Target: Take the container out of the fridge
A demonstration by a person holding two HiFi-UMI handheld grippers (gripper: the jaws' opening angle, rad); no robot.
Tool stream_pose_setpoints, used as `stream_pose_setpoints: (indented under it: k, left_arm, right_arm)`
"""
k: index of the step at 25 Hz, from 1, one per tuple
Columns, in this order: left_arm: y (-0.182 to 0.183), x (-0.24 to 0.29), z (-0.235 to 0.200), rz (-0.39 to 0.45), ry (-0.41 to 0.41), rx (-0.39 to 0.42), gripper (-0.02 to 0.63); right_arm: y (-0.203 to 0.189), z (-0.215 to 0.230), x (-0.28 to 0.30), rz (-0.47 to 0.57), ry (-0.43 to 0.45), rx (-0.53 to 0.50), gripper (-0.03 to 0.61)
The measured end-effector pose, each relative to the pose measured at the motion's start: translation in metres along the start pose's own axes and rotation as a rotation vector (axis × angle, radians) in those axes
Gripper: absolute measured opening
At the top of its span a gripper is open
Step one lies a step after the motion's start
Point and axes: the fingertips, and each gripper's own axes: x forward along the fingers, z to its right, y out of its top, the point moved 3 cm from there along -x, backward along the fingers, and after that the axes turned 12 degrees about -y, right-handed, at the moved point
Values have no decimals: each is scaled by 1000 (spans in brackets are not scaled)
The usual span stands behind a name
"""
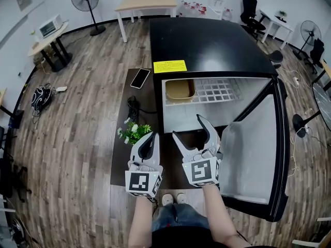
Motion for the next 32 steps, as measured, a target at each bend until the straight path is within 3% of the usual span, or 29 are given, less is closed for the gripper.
stream_pose_setpoints:
  k: [16,25,32]
  left_arm:
    - [-11,34,-15,-18,-53,-17,6]
    - [-17,40,-17,-15,-50,-35,6]
    - [-16,41,-16,-19,-52,-28,7]
  right_arm:
    - [-32,-6,69,-214,102,-584,345]
    - [-41,-7,91,-273,202,-694,318]
    - [-44,2,104,-287,225,-720,288]
